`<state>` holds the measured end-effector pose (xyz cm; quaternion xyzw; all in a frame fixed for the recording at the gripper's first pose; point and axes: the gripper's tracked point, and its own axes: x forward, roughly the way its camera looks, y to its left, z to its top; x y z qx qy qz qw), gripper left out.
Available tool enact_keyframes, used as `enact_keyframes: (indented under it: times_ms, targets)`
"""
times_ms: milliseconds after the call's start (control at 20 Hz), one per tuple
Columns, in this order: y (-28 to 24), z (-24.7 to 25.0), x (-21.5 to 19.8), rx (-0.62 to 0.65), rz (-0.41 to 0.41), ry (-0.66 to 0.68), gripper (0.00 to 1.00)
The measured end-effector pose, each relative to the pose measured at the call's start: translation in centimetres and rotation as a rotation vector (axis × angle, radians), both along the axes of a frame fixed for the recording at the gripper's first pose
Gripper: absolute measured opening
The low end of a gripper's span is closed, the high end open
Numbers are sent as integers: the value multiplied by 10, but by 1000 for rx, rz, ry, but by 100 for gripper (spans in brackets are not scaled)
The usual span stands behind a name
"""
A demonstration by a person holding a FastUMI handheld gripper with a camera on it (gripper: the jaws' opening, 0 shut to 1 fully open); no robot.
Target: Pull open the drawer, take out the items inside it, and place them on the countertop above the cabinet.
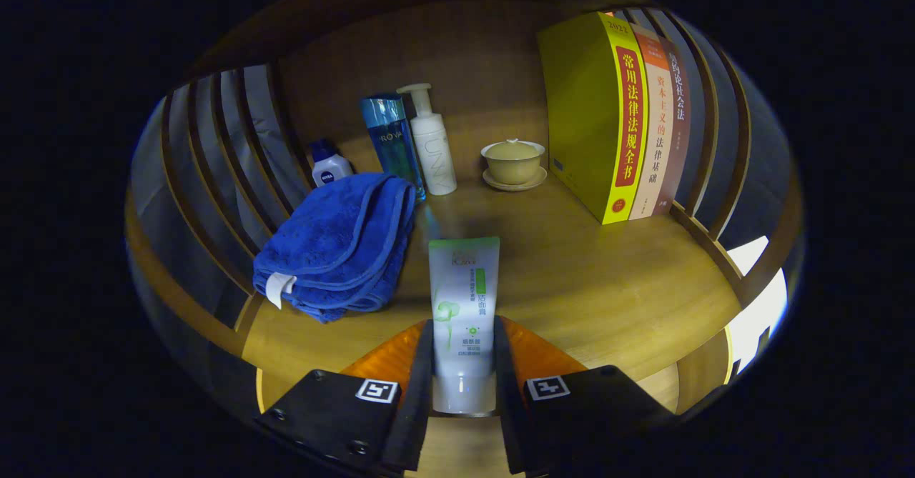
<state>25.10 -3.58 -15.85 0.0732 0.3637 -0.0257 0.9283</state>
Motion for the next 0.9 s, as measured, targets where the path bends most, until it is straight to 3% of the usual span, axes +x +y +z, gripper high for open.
enact_keyframes:
  times_ms: [400, 700, 900]
  targets:
    - [2, 0, -1, 21, -6, -11, 60]
    - [2, 10, -4, 46, -2, -48, 100]
    - [3, 29, -17, 35, 13, -83, 99]
